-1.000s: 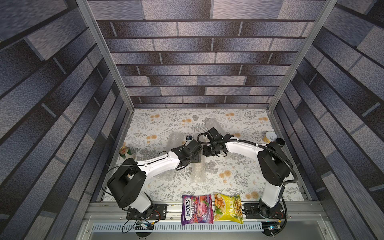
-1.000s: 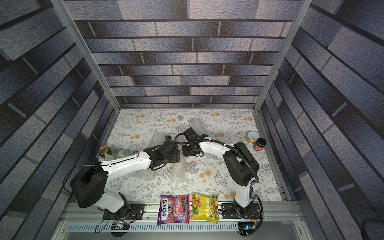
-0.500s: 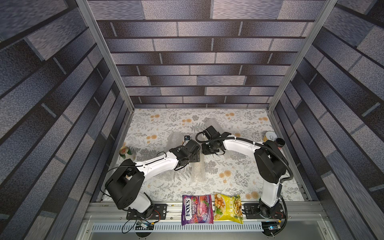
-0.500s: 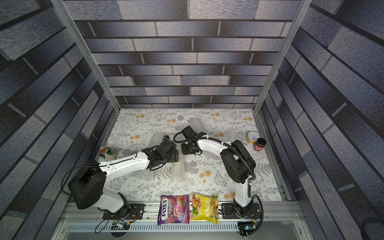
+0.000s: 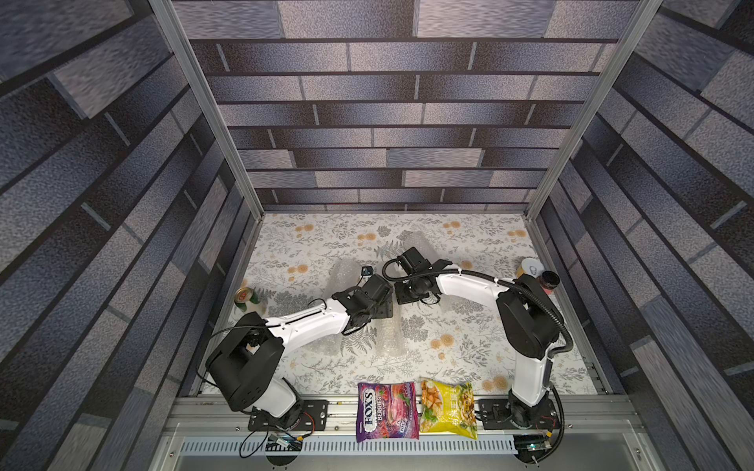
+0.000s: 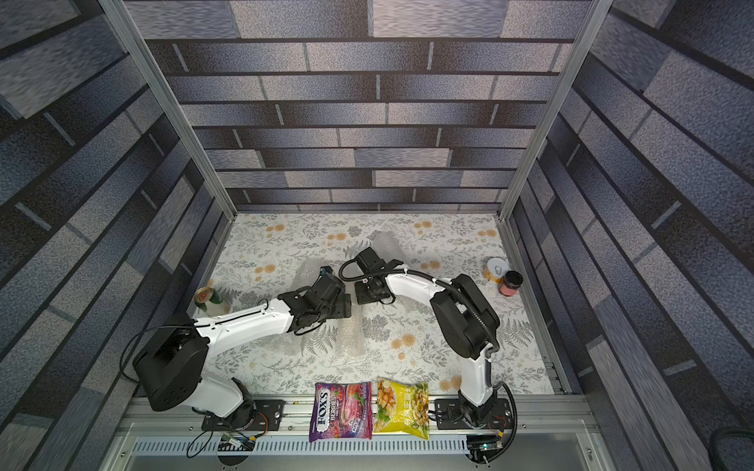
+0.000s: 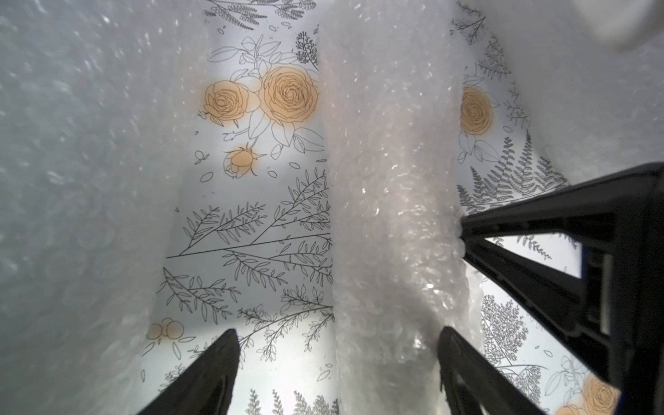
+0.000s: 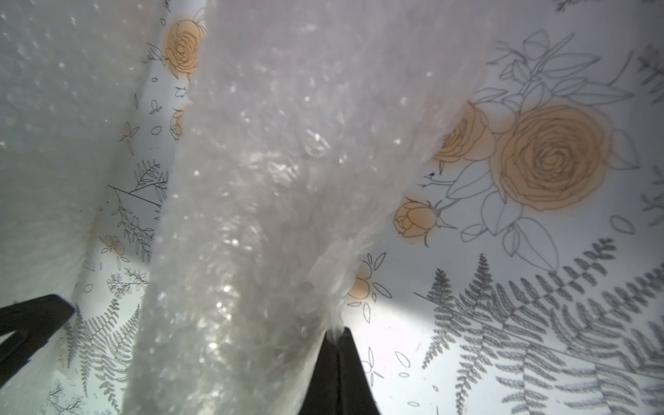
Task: Unwrap the vase from the bubble wrap
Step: Unwrap the bubble wrap at the center of the board.
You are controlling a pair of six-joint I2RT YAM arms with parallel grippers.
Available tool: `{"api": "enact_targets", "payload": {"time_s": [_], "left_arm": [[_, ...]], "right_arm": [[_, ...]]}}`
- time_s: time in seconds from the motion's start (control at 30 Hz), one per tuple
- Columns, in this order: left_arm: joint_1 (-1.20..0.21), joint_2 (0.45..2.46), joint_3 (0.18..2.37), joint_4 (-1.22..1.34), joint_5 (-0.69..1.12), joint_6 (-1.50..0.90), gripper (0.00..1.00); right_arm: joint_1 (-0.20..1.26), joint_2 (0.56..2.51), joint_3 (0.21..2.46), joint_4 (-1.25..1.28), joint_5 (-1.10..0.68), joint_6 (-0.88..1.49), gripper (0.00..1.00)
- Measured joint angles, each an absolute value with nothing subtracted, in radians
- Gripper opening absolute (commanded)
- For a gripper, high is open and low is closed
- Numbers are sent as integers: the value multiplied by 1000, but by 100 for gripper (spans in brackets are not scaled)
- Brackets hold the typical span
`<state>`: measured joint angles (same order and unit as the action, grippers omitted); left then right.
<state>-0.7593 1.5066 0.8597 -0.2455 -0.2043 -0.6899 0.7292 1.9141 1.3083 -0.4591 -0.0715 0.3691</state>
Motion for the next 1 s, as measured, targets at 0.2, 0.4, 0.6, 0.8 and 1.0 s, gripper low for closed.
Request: {"api": "enact_targets", "payload": {"time_s": [0.2, 0.4, 0.6, 0.8, 1.0], "left_arm": [[-741, 1490, 828, -215, -186, -699, 87], [-719, 1462, 788, -193, -183, -712, 87], [-704, 1448, 767, -185, -184, -716, 87], [-699, 1445, 760, -178, -187, -719, 87], [-698, 1445, 760, -178, -187, -720, 87]], "right_arm": [[729, 1907, 1290, -442, -67, 366, 0], [729, 1900, 1283, -429, -67, 366, 0], [728, 1892, 1278, -430, -67, 366, 0], [719, 1891, 1261, -428, -68, 366, 0], [713, 1879, 1248, -415, -80, 367, 0]]}}
